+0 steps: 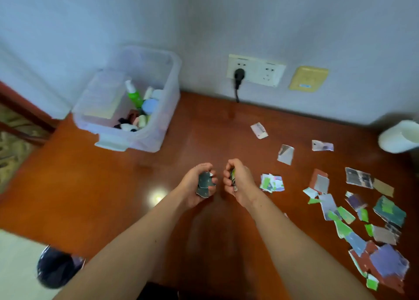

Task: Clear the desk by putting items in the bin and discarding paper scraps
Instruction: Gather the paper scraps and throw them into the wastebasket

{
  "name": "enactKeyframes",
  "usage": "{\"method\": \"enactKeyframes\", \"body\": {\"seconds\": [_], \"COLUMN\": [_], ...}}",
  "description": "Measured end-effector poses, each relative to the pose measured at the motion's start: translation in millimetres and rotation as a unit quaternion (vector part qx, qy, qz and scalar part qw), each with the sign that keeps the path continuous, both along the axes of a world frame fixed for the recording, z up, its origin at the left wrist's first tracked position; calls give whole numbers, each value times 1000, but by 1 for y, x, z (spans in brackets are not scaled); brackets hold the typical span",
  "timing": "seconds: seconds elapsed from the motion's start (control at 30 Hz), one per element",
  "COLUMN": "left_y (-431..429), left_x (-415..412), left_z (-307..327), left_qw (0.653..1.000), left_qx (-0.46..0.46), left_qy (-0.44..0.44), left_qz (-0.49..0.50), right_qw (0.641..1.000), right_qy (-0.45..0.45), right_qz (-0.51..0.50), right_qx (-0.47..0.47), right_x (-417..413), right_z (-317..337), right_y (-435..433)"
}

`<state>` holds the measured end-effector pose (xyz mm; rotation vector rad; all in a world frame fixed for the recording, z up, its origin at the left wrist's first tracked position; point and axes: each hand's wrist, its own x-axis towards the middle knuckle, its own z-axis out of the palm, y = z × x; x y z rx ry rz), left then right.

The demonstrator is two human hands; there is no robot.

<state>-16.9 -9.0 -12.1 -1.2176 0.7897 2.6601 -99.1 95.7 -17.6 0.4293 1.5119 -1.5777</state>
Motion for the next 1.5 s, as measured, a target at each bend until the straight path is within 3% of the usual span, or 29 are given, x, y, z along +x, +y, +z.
{"method": "enactKeyframes", "body": {"seconds": [0.3,0.53,1.0,1.23,1.5], "left_y": [-64,-117,-244,-300,-347], "left_x": [112,219,418,489,538], "left_z": [17,17,-40,-102,-231], "left_qw": [981,956,884,844,812], "left_qx": [-16,-22,6,41,61], "left_qy": [9,23,-40,-97,-219], "left_qz": [194,292,466,525,538], "right_qw": [984,944,867,830,813], "right_qy": [2,-23,-44,-38,-46], "right_qz": [178,327,490,542,556], "right_qx": [-31,-32,76,127,169], "right_x": [87,177,372,456,514], "right_z": [11,14,-20,-69,-216], "right_y": [-106,-186,-356,-430,-477]}}
